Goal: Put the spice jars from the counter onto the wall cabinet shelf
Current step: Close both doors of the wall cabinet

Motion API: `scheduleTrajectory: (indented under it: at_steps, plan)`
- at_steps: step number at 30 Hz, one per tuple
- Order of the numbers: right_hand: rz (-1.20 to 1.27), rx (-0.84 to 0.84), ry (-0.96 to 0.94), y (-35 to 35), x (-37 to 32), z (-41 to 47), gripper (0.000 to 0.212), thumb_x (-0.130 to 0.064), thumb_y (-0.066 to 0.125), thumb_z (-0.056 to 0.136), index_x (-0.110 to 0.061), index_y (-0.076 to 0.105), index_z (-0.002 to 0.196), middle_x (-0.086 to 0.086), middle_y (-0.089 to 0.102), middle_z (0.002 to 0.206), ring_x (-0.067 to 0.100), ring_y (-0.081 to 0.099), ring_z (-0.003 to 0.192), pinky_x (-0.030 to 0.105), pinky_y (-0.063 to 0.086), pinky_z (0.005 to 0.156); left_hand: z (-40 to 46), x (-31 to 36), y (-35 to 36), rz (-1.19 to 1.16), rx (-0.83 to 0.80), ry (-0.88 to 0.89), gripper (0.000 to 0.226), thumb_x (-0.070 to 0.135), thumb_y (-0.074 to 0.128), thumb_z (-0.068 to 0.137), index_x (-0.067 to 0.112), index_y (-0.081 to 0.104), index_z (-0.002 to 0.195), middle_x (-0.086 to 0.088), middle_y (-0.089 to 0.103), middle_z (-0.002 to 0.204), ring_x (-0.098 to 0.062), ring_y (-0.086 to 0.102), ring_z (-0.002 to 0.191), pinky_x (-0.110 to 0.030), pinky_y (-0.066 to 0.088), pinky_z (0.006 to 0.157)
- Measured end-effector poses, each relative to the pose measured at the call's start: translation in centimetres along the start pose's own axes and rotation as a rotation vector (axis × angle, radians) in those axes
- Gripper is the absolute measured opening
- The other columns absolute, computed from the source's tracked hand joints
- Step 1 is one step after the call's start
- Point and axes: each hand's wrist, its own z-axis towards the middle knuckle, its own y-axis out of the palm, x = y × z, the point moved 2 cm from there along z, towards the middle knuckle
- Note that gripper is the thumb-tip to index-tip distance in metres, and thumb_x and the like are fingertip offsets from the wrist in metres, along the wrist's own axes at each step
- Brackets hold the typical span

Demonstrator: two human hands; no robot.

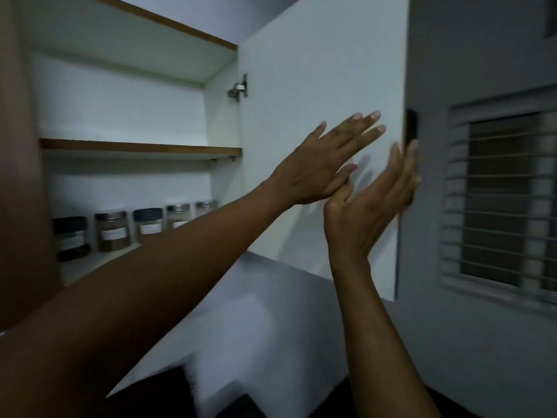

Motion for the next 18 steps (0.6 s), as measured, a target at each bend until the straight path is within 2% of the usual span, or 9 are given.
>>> scheduleTrajectory:
  at_steps: [1, 3, 5, 6, 9, 12, 14, 16, 18]
  plan:
    - [-0.05, -0.013, 0.082, -0.6, 1.2, 0.7, 0.075, -0.012, 0.054, 0.09, -0.004, 0.027, 0.159, 0.013, 0.02, 0.17, 0.025, 0.017, 0.16, 0.049, 0.012, 0.13, 0.9, 1.0, 0.6, 0.003, -0.015, 0.037, 0.063, 0.03, 0.039, 0.106, 0.023, 0.019, 0.166, 0.002, 0.011, 0.175, -0.017, 0.013, 0.163, -0.057, 0.033, 0.123]
    - [-0.013, -0.157, 0.252, -1.1, 3.2, 1.4, 0.078, -0.023, 0.052, 0.095, -0.009, 0.017, 0.163, 0.009, 0.017, 0.171, 0.023, 0.018, 0.159, 0.043, 0.017, 0.13, 2.2, 2.3, 1.7, 0.015, -0.053, 0.073, 0.061, 0.033, 0.037, 0.107, 0.023, 0.021, 0.165, 0.0, 0.009, 0.175, -0.019, 0.011, 0.163, -0.059, 0.033, 0.123]
    - [0.103, -0.319, 0.398, -1.2, 4.8, 1.7, 0.071, -0.031, 0.049, 0.102, -0.015, 0.018, 0.164, 0.006, 0.028, 0.167, 0.024, 0.032, 0.154, 0.035, 0.028, 0.124, 2.8, 3.2, 2.3, 0.035, -0.072, 0.055, 0.058, 0.038, 0.034, 0.107, 0.023, 0.03, 0.162, -0.001, 0.011, 0.175, -0.02, 0.012, 0.163, -0.059, 0.034, 0.122]
    - [0.119, -0.362, 0.419, -1.4, 5.3, 1.7, 0.065, -0.033, 0.048, 0.104, -0.016, 0.024, 0.162, 0.006, 0.036, 0.164, 0.025, 0.04, 0.149, 0.036, 0.035, 0.121, 2.9, 3.5, 2.3, 0.031, -0.077, 0.032, 0.057, 0.04, 0.032, 0.106, 0.023, 0.035, 0.161, -0.001, 0.013, 0.174, -0.02, 0.014, 0.163, -0.058, 0.034, 0.122]
    - [0.103, -0.344, 0.39, -2.2, 5.4, 1.6, 0.048, -0.036, 0.044, 0.106, -0.018, 0.046, 0.15, 0.003, 0.058, 0.144, 0.022, 0.059, 0.13, 0.04, 0.052, 0.109, 2.2, 3.9, 1.7, -0.022, -0.054, -0.015, 0.057, 0.046, 0.034, 0.106, 0.023, 0.041, 0.158, -0.001, 0.02, 0.173, -0.02, 0.018, 0.162, -0.056, 0.034, 0.123]
    - [0.151, -0.268, 0.347, -3.0, 3.8, 0.8, 0.04, -0.045, 0.045, 0.105, -0.024, 0.061, 0.135, -0.004, 0.068, 0.124, 0.011, 0.066, 0.111, 0.033, 0.06, 0.095, 0.8, 4.0, -0.4, -0.083, 0.061, -0.018, 0.052, 0.042, 0.046, 0.104, 0.017, 0.053, 0.149, -0.005, 0.033, 0.169, -0.023, 0.029, 0.159, -0.051, 0.043, 0.119]
    - [0.223, -0.257, 0.316, -3.3, 1.6, -0.4, 0.037, -0.049, 0.046, 0.104, -0.028, 0.066, 0.127, -0.007, 0.069, 0.111, 0.006, 0.067, 0.098, 0.021, 0.06, 0.084, -0.6, 3.5, -2.4, -0.125, 0.163, -0.032, 0.046, 0.035, 0.051, 0.104, 0.012, 0.06, 0.143, -0.009, 0.04, 0.165, -0.025, 0.034, 0.157, -0.042, 0.05, 0.114]
    - [0.292, -0.277, 0.26, -3.9, -1.0, -1.7, 0.033, -0.048, 0.047, 0.103, -0.03, 0.068, 0.121, -0.009, 0.066, 0.1, 0.003, 0.065, 0.087, 0.01, 0.053, 0.071, -2.0, 3.0, -4.5, -0.156, 0.257, -0.067, 0.04, 0.031, 0.055, 0.103, 0.01, 0.064, 0.137, -0.011, 0.043, 0.163, -0.027, 0.035, 0.156, -0.029, 0.053, 0.11]
    - [0.343, -0.314, 0.205, -4.4, -3.8, -3.3, 0.033, -0.047, 0.047, 0.102, -0.029, 0.069, 0.118, -0.009, 0.062, 0.095, 0.004, 0.062, 0.081, 0.009, 0.049, 0.064, -3.8, 2.3, -6.6, -0.162, 0.338, -0.129, 0.034, 0.028, 0.058, 0.102, 0.01, 0.067, 0.13, -0.012, 0.044, 0.162, -0.027, 0.033, 0.157, -0.02, 0.046, 0.114]
